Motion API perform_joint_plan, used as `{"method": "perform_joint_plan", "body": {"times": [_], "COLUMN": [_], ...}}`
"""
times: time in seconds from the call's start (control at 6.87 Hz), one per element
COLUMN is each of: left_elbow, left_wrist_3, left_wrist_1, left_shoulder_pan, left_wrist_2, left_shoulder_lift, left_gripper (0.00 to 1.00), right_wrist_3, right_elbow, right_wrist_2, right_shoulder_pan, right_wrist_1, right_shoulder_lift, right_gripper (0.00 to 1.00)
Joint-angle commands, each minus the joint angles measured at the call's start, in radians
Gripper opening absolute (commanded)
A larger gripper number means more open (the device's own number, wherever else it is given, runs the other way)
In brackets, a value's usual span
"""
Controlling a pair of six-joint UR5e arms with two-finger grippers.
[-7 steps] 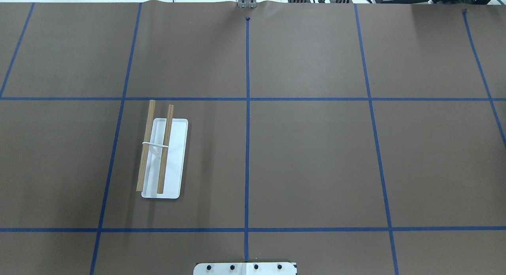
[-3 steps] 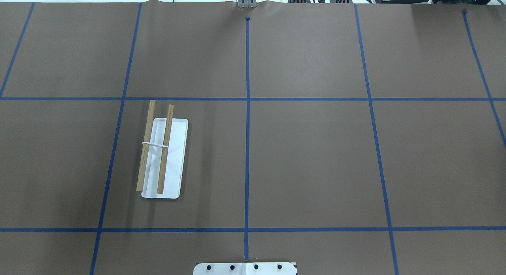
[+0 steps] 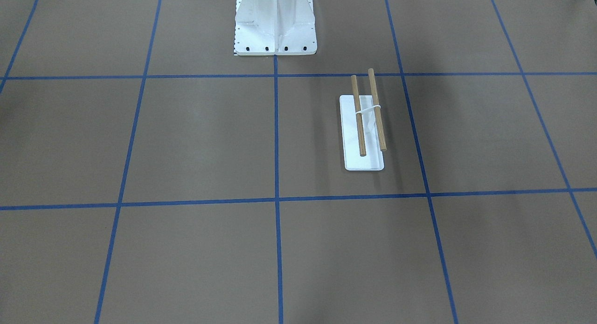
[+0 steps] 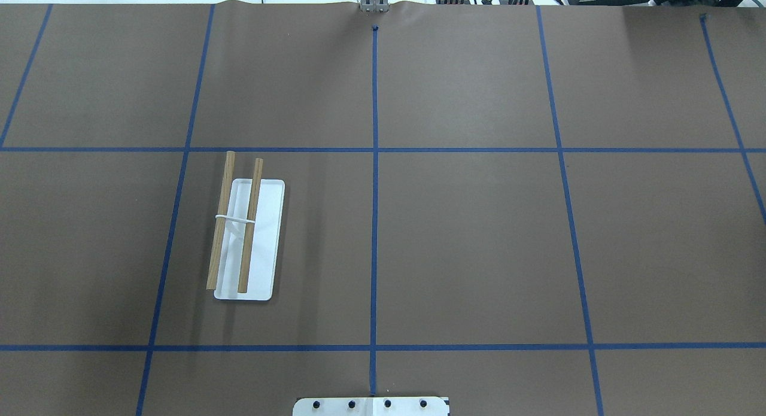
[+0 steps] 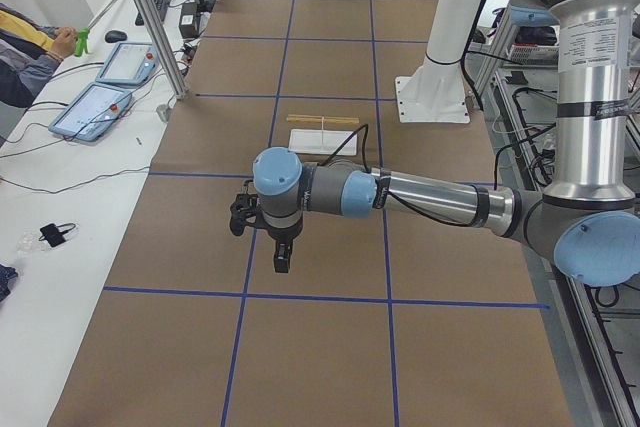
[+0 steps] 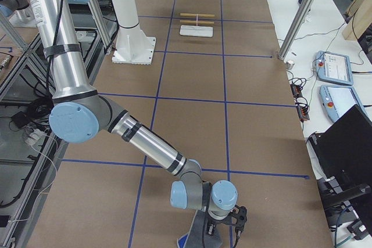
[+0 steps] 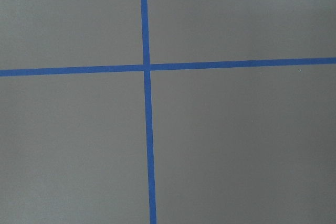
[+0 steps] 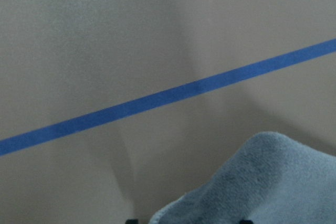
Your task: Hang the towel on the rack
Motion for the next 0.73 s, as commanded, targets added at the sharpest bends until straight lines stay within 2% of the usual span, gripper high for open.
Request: {"method": "perform_joint_plan", "body": {"times": [0.0, 0.29, 0.44, 0.58], "left_elbow": [-0.003, 0.008, 0.008, 0.011], "left_wrist_3": [0.001, -0.002, -0.004, -0.004], "left_wrist_1": [0.000, -0.032, -0.032, -0.034], "left_shoulder_pan": [-0.001, -0.001, -0.001, -0.001], "left_wrist_2": [0.002, 0.003, 0.002, -0.001], "left_shoulder_lift": [0.000, 0.003, 0.003, 0.003], "left_gripper": [0.98, 0.98, 0.98, 0.98], "right_wrist_3": [-0.001, 0.003, 0.023, 0.079], "right_elbow": [0.001, 0.005, 0.098, 0.216], "right_wrist_2": [-0.004, -0.004, 0.020, 0.025], "right_shoulder_pan": [-0.013, -0.021, -0.015, -0.015], "right_wrist_1": [0.006, 0.009, -0.022, -0.099], "right_shoulder_lift": [0.000, 0.002, 0.015, 0.016], "right_gripper": [0.00, 0.00, 0.00, 0.00]}}
